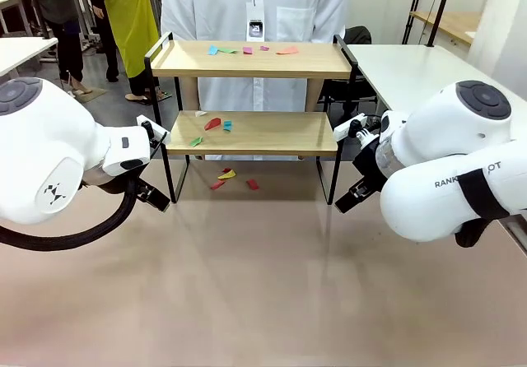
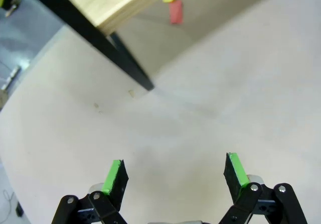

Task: Clean the shelf.
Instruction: Pick up the Duster handed by the human.

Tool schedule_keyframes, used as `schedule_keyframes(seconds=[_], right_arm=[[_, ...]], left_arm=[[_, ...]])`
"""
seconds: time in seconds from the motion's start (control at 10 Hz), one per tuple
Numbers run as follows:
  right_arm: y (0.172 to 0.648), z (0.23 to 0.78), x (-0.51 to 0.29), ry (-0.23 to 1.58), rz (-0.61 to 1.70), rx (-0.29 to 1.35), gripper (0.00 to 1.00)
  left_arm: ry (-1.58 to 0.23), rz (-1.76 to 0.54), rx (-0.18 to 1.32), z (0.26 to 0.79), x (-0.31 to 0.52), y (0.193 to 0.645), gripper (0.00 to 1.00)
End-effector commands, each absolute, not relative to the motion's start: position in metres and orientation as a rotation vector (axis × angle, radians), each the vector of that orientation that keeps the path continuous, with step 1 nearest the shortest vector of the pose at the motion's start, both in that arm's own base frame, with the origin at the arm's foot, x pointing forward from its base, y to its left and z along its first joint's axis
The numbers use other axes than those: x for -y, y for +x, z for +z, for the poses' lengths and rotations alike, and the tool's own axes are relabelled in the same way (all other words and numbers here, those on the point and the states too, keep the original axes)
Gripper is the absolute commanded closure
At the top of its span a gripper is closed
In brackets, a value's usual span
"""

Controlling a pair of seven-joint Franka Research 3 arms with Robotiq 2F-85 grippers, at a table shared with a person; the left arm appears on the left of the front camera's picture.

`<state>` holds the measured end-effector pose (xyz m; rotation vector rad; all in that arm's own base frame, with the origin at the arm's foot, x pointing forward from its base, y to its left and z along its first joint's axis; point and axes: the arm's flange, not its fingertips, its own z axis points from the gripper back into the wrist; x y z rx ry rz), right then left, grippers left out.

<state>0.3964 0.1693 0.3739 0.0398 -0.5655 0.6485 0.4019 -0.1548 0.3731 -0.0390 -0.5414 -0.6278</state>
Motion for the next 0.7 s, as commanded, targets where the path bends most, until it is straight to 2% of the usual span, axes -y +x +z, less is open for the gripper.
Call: schedule_keyframes(seconds=[0.0,0.3,0.6], right_arm=[[0.408,0.421,-0.155,0.142,0.638,0.599,0.0],[0.406,0.482,-0.104,0.222,0.643,0.69,0.0],[0.419,0.505,-0.014,0.382,0.748,0.77,0.0]], left_arm=[[-0.127,-0.735,0.524,0.432,0.138,0.402,0.0],[-0.155,-0.815,0.526,0.49,0.103,0.402,0.0],[-0.332,-1.032,0.514,0.517,0.029,0.416,0.0]])
